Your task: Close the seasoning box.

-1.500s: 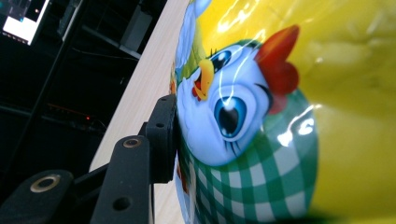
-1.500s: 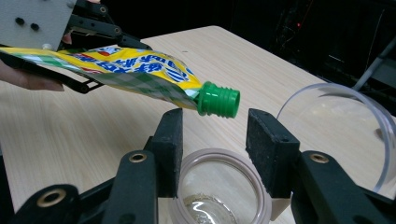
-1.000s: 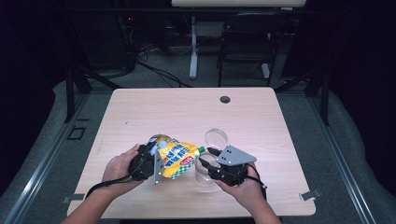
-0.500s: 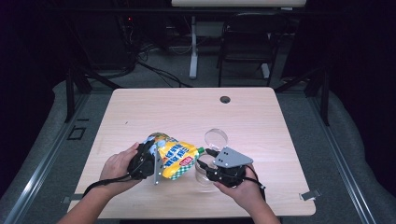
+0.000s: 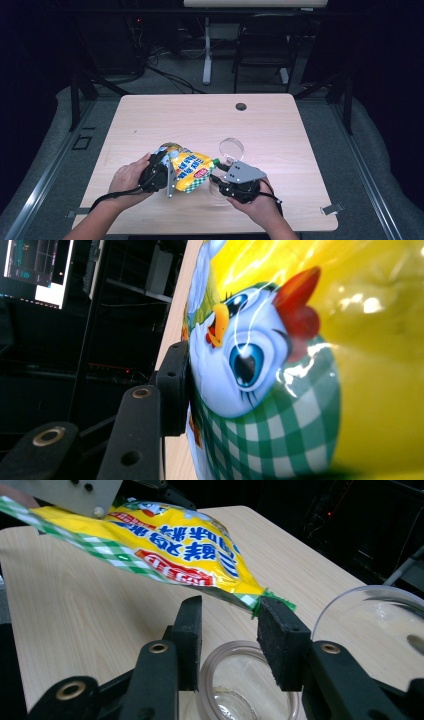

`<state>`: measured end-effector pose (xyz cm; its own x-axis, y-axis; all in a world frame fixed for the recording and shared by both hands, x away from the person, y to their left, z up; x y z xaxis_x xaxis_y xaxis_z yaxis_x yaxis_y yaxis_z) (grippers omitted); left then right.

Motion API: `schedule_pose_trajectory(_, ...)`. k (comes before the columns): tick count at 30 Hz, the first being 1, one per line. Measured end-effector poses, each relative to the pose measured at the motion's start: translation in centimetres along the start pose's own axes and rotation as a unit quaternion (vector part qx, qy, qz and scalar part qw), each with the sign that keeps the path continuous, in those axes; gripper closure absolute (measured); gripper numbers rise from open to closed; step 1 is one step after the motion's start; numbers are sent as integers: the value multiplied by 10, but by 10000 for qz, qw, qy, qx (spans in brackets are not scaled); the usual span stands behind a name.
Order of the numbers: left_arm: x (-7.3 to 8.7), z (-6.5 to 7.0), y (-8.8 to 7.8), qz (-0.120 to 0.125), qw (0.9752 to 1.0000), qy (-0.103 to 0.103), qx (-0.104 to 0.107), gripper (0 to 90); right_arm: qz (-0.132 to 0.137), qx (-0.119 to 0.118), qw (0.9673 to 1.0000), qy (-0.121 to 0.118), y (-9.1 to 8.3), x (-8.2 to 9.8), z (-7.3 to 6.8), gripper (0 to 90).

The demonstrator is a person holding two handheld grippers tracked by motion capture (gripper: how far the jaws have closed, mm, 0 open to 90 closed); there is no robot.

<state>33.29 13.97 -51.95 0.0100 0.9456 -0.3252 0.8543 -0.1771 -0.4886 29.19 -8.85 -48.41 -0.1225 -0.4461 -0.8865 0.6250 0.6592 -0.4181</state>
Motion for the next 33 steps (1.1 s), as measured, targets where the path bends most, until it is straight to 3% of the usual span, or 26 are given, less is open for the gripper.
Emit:
schedule_pose_trajectory(4, -1, 0, 1, -1, 10000, 92, -35, 574, -92, 80, 9998, -132, 2, 1, -3, 641)
schedule_pose_trajectory(17, -4, 2, 2, -117, 9994, 317, -56, 575, -248, 120, 9995, -167, 5, 6, -2, 685)
schedule_pose_trajectory(29, -6, 2, 2, -183, 9988, 441, -112, 575, -388, 492, 9967, -510, 9, 8, -8, 698)
schedule_pose_trajectory(33, -6, 1, 1, -187, 9987, 457, -116, 575, -394, 511, 9966, -503, 9, 8, -8, 710)
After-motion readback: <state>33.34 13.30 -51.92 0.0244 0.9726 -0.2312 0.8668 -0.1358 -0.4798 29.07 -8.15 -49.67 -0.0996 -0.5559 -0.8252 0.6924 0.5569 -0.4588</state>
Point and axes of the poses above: each handheld gripper's, and its own axes: y roughly forward along the jaws, x roughly out of its underside, z roughly to its right, the point moved 4 cm from there along y, roughly forward along the jaws, and after that the axes turned 1 degree about z, right-handed, at the moved point
